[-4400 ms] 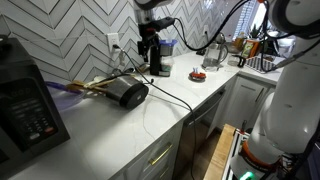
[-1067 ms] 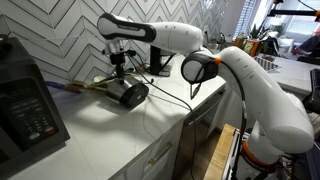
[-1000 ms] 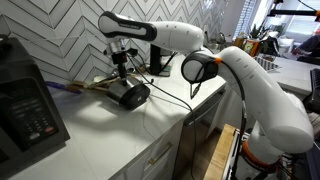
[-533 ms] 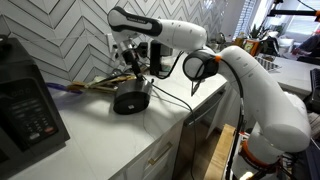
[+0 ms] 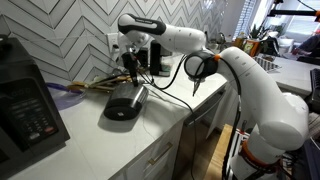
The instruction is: Put the silver tin with a black vest in an upright position
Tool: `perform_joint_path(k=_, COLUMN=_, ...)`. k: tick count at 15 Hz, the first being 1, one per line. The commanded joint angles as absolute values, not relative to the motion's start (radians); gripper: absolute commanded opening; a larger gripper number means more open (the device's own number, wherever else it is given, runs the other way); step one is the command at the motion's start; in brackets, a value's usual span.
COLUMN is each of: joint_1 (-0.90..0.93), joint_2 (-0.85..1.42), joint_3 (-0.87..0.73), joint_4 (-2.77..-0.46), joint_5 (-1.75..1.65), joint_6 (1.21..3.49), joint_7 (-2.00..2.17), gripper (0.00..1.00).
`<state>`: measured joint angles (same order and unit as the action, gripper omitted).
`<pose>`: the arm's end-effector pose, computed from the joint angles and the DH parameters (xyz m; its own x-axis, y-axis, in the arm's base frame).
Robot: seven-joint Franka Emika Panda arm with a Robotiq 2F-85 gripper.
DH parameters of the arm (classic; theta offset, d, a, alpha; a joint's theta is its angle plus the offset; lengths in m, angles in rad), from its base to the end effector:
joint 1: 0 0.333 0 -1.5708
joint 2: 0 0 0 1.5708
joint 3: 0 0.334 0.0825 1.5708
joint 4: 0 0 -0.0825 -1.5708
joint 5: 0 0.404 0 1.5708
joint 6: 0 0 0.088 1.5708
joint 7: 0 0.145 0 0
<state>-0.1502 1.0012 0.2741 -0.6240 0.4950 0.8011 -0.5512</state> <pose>0.6875 0.0676 0.3896 0.6010 0.7904 -0.1183 0.3491 -0.3928 -0.8508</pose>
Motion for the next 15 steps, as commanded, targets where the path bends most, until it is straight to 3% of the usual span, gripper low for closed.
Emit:
perform_joint_path(k=1, joint_1=-0.211, joint_2=1.054, joint_3=0.353, joint_4=-0.535, joint_5=0.666, joint_6=0.831, joint_7=-0.401, gripper=0.00)
perform_joint_path(k=6, joint_1=-0.217, joint_2=1.067, joint_3=0.376, joint_4=-0.521, joint_5=0.781, joint_6=0.929, joint_7=-0.310, gripper=0.01)
perform_joint_path(k=13, joint_1=-0.201, joint_2=1.048, joint_3=0.445, joint_4=-0.549, joint_5=0.798, joint_6=0.774, joint_7=-0.282, gripper=0.01)
perform_joint_path(k=14, joint_1=-0.248, joint_2=0.952, joint_3=0.532, joint_4=-0.738, joint_5=0.700, joint_6=0.839, joint_7=-0.317, gripper=0.01)
perform_joint_path(k=15, joint_1=-0.273, joint_2=0.924, joint_3=0.565, joint_4=-0.778, joint_5=0.665, joint_6=0.827, joint_7=-0.311, gripper=0.01)
